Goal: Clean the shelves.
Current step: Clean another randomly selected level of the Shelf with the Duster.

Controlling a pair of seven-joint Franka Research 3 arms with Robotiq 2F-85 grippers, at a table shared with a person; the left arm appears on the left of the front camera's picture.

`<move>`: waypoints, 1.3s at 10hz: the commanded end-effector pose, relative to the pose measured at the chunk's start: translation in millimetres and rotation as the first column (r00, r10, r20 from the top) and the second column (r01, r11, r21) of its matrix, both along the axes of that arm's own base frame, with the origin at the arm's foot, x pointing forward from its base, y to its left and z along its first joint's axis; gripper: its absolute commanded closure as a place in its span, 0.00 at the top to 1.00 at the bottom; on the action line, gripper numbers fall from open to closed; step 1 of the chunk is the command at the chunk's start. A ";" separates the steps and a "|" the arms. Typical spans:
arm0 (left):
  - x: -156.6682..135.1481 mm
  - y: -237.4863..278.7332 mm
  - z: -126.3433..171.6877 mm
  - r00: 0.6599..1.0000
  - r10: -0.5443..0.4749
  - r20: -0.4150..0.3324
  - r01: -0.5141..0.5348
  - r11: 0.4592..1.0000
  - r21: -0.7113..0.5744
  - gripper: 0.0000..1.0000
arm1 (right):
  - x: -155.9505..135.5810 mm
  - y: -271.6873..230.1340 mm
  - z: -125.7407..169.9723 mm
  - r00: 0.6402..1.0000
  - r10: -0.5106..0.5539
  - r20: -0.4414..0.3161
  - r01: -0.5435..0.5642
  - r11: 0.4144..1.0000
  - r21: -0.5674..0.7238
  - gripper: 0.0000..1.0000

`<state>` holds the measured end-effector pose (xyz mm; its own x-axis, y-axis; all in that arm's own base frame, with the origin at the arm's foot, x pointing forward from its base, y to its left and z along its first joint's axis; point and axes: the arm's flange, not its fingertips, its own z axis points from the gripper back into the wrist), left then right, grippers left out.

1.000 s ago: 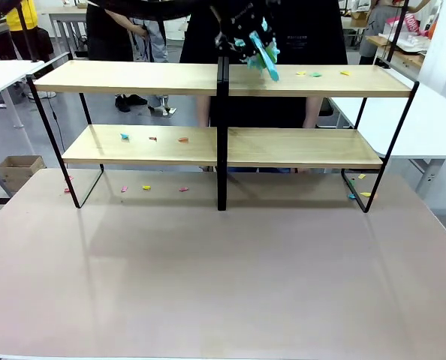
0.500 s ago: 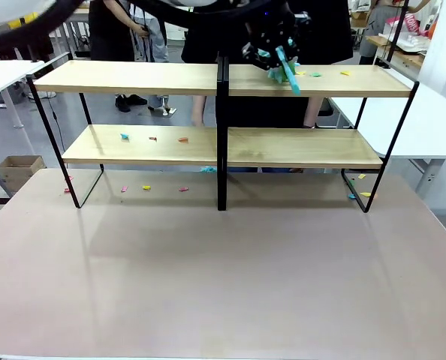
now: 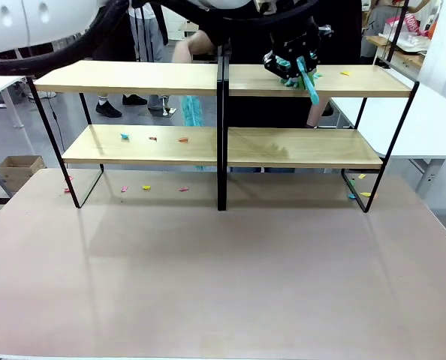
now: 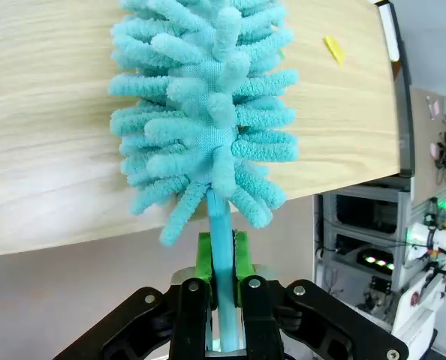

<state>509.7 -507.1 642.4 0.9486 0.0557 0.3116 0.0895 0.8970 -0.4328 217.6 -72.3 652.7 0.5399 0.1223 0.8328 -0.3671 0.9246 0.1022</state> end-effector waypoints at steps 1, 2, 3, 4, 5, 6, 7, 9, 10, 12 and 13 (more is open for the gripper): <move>12.8 -22.0 18.0 1.000 0.026 -0.002 -0.026 0.999 0.020 0.13 | 3.6 -0.8 1.0 1.000 0.010 0.017 -0.011 1.000 0.016 1.00; 12.8 -31.4 20.5 1.000 0.007 0.005 -0.007 1.000 0.008 0.13 | 3.6 -0.8 1.0 1.000 0.010 0.017 -0.011 1.000 0.016 1.00; 11.8 -42.5 22.2 1.000 -0.017 -0.003 0.017 1.000 0.008 0.13 | 3.6 -0.8 1.0 1.000 0.010 0.017 -0.011 1.000 0.016 1.00; 9.9 -50.7 21.5 0.999 -0.047 -0.008 0.048 0.999 0.020 0.13 | 3.6 -0.8 1.0 1.000 0.010 0.017 -0.011 1.000 0.016 1.00; 8.6 -57.3 19.5 0.996 -0.086 -0.036 0.087 0.996 0.028 0.13 | 3.6 -0.8 1.0 1.000 0.010 0.017 -0.011 1.000 0.016 1.00; 7.6 -61.5 18.9 0.987 -0.142 -0.076 0.144 0.989 0.023 0.13 | 3.6 -0.8 1.0 1.000 0.010 0.017 -0.011 1.000 0.016 1.00; 5.6 -64.1 20.6 0.966 -0.226 -0.121 0.226 0.974 -0.016 0.13 | 3.6 -0.8 1.0 1.000 0.010 0.017 -0.011 1.000 0.016 1.00; -0.7 -65.8 26.0 0.930 -0.337 -0.146 0.324 0.940 -0.110 0.13 | 3.6 -0.8 1.0 1.000 0.010 0.017 -0.011 1.000 0.016 1.00; -5.3 -63.3 28.8 0.876 -0.444 -0.190 0.422 0.895 -0.146 0.13 | 3.6 -0.8 1.0 1.000 0.010 0.017 -0.011 1.000 0.016 1.00; -12.5 -45.1 37.7 0.725 -0.627 -0.284 0.607 0.777 -0.166 0.13 | 3.6 -0.8 1.0 1.000 0.010 0.017 -0.011 1.000 0.016 1.00; -16.4 -32.5 45.2 0.673 -0.678 -0.297 0.656 0.732 -0.183 0.13 | 3.6 -0.8 1.0 1.000 0.010 0.017 -0.011 1.000 0.016 1.00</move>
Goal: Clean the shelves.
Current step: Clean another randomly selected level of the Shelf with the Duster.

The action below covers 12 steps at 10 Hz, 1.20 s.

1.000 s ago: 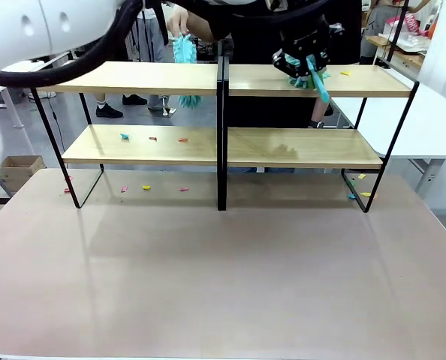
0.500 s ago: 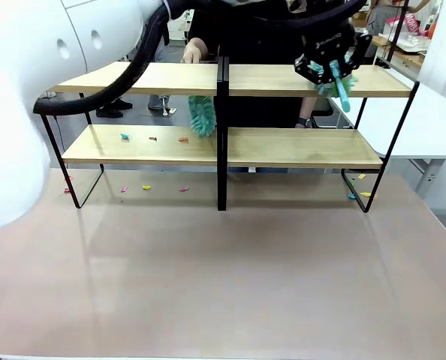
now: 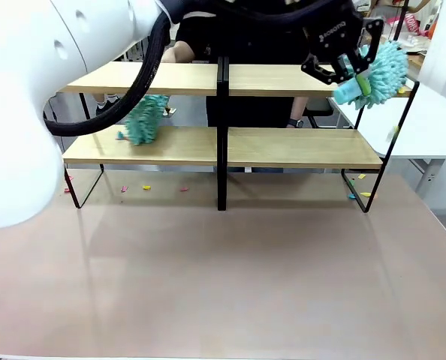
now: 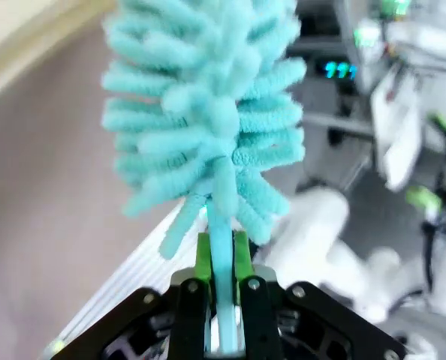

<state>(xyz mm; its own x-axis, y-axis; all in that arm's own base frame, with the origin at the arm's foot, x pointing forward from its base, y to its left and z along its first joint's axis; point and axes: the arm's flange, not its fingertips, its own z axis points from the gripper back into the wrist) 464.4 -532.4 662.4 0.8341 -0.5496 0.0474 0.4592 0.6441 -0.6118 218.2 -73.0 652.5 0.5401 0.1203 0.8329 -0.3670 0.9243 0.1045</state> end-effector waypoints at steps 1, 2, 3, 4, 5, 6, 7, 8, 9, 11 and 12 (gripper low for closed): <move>25.3 7.0 31.0 0.996 -0.087 0.004 0.086 0.995 0.050 0.13 | 3.0 -0.1 1.2 1.000 0.010 0.017 -0.011 1.000 0.013 1.00; 21.4 18.9 36.0 0.994 -0.107 0.028 0.105 0.992 0.063 0.13 | 3.0 -0.1 1.2 1.000 0.010 0.017 -0.011 1.000 0.013 1.00; 15.7 31.3 40.9 0.991 -0.126 0.047 0.123 0.990 0.067 0.13 | 3.0 -0.1 1.2 1.000 0.010 0.017 -0.011 1.000 0.013 1.00; 10.7 40.3 42.4 0.991 -0.123 0.059 0.121 0.991 0.049 0.13 | 3.0 -0.1 1.2 1.000 0.010 0.017 -0.011 1.000 0.013 1.00; 7.7 46.7 42.5 0.991 -0.111 0.069 0.109 0.994 0.028 0.13 | 3.0 -0.1 1.2 1.000 0.010 0.017 -0.011 1.000 0.013 1.00; 6.3 51.0 42.3 0.992 -0.107 0.069 0.107 0.994 0.008 0.13 | 3.0 -0.1 1.2 1.000 0.010 0.017 -0.011 1.000 0.013 1.00; 7.1 52.5 44.0 0.993 -0.097 0.073 0.098 0.995 -0.009 0.13 | 3.0 -0.1 1.2 1.000 0.010 0.017 -0.011 1.000 0.013 1.00; 6.1 58.7 47.1 0.993 -0.091 0.071 0.094 0.995 -0.029 0.13 | 3.0 -0.1 1.2 1.000 0.010 0.017 -0.011 1.000 0.013 1.00; 2.1 72.7 53.2 0.995 -0.067 0.075 0.071 0.996 -0.058 0.13 | 3.0 -0.1 1.2 1.000 0.010 0.017 -0.011 1.000 0.013 1.00; -29.9 131.2 67.2 0.992 0.123 0.037 -0.119 0.989 -0.092 0.13 | 3.0 -0.1 1.2 1.000 0.010 0.017 -0.011 1.000 0.013 1.00; -51.9 161.4 68.9 0.978 0.209 0.011 -0.206 0.970 -0.128 0.13 | 3.0 -0.1 1.2 1.000 0.010 0.017 -0.011 1.000 0.013 1.00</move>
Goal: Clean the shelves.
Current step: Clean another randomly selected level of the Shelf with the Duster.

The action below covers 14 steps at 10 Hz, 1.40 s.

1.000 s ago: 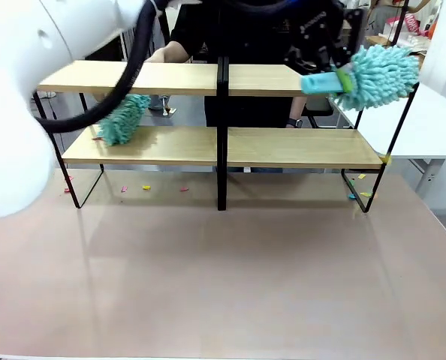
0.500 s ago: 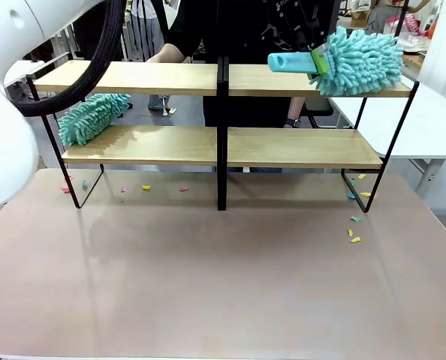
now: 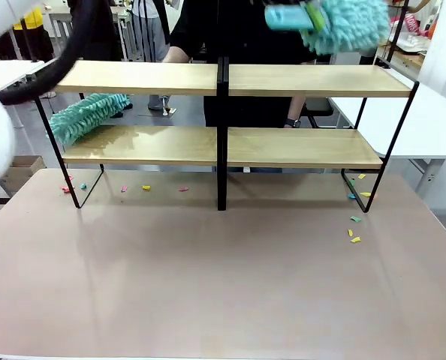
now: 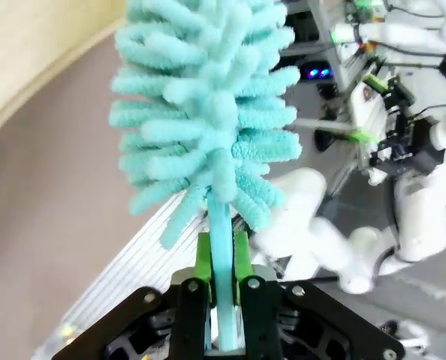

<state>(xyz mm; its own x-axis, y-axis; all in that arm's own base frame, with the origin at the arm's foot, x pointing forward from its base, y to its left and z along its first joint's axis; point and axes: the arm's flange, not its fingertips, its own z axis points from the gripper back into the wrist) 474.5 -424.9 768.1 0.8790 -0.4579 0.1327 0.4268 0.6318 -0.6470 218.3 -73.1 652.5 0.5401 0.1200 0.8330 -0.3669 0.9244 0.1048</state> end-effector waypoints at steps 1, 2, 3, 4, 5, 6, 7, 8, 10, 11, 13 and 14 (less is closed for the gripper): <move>-83.2 78.6 -37.4 0.978 0.208 -0.031 -0.210 0.974 -0.083 0.13 | 2.9 0.0 1.3 1.000 0.011 0.017 -0.011 1.000 0.013 1.00; -103.5 99.7 -38.2 0.956 0.294 -0.010 -0.293 0.950 -0.107 0.13 | 2.9 0.0 1.3 1.000 0.011 0.017 -0.011 1.000 0.013 1.00; -121.5 124.4 -38.0 0.928 0.373 0.000 -0.370 0.920 -0.133 0.13 | 2.9 0.0 1.3 1.000 0.011 0.017 -0.011 1.000 0.013 1.00; -127.7 150.1 -38.1 0.910 0.413 -0.021 -0.412 0.899 -0.148 0.13 | 2.9 0.0 1.3 1.000 0.011 0.017 -0.011 1.000 0.013 1.00; -131.5 175.1 -41.5 0.906 0.423 -0.029 -0.423 0.898 -0.121 0.13 | 2.9 0.0 1.3 1.000 0.011 0.017 -0.011 1.000 0.013 1.00; -133.8 192.3 -50.0 0.875 0.474 -0.095 -0.474 0.880 0.032 0.13 | 2.9 0.0 1.3 1.000 0.011 0.017 -0.011 1.000 0.013 1.00; -135.6 204.8 -60.0 0.822 0.529 -0.212 -0.500 0.848 0.176 0.13 | 2.9 0.0 1.3 1.000 0.011 0.017 -0.011 1.000 0.013 1.00; -136.1 213.1 -69.2 0.726 0.603 -0.332 -0.519 0.796 0.310 0.13 | 2.9 0.0 1.3 1.000 0.011 0.017 -0.011 1.000 0.013 1.00; -147.3 228.4 -79.4 0.622 0.676 -0.396 -0.509 0.733 0.452 0.13 | 2.9 0.0 1.3 1.000 0.011 0.017 -0.011 1.000 0.013 1.00; -156.3 239.2 -81.7 0.587 0.702 -0.404 -0.530 0.710 0.464 0.13 | 2.9 0.0 1.3 1.000 0.011 0.017 -0.011 1.000 0.013 1.00; -185.4 267.1 -77.0 0.623 0.703 -0.342 -0.648 0.709 0.277 0.13 | 2.9 0.0 1.3 1.000 0.011 0.017 -0.011 1.000 0.013 1.00; -206.3 288.8 -75.1 0.673 0.682 -0.288 -0.686 0.720 0.103 0.13 | 2.9 0.0 1.3 1.000 0.011 0.017 -0.011 1.000 0.013 1.00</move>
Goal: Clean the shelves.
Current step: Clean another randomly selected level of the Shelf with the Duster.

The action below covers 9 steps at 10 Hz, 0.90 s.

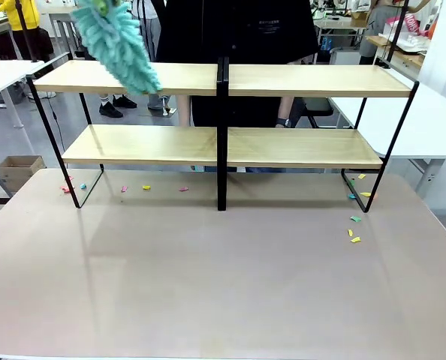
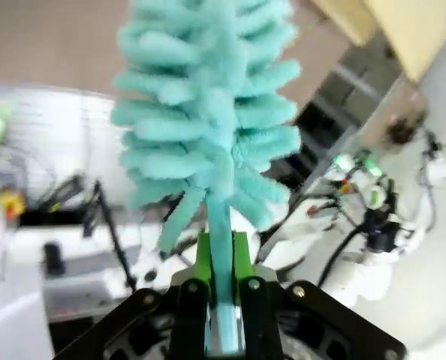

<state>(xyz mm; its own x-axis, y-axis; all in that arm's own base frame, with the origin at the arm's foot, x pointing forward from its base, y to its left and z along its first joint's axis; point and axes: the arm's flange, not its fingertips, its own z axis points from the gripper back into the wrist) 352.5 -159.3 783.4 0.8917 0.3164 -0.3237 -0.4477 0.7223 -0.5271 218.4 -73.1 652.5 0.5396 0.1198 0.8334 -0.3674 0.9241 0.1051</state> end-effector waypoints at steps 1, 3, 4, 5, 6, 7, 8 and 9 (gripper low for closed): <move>-106.5 43.8 -92.3 0.921 0.068 0.384 -0.010 0.988 -0.151 0.13 | 2.8 0.0 1.2 1.000 0.010 0.017 -0.010 1.000 0.013 1.00; -151.1 80.7 -104.7 0.719 0.032 0.694 0.099 0.984 -0.148 0.13 | 2.8 0.0 1.2 1.000 0.010 0.017 -0.010 1.000 0.013 1.00; -167.8 98.0 -114.6 0.695 -0.049 0.717 0.164 0.982 -0.092 0.13 | 2.8 0.0 1.2 1.000 0.010 0.017 -0.010 1.000 0.013 1.00; -171.3 105.2 -122.9 0.698 -0.117 0.706 0.193 0.981 -0.029 0.13 | 2.8 0.0 1.2 1.000 0.010 0.017 -0.010 1.000 0.013 1.00; -166.0 110.2 -131.4 0.717 -0.196 0.669 0.233 0.972 0.035 0.13 | 2.8 0.0 1.2 1.000 0.010 0.017 -0.010 1.000 0.013 1.00; -164.1 99.7 -103.8 0.754 -0.072 0.653 0.128 0.991 -0.039 0.13 | 2.8 0.0 1.2 1.000 0.010 0.017 -0.010 1.000 0.013 1.00; -164.1 99.7 -103.8 0.754 -0.072 0.653 0.128 0.991 -0.039 0.13 | 2.8 0.0 1.2 1.000 0.010 0.017 -0.010 1.000 0.013 1.00; -164.1 99.7 -103.8 0.754 -0.072 0.653 0.128 0.991 -0.039 0.13 | 2.8 0.0 1.2 1.000 0.010 0.017 -0.010 1.000 0.013 1.00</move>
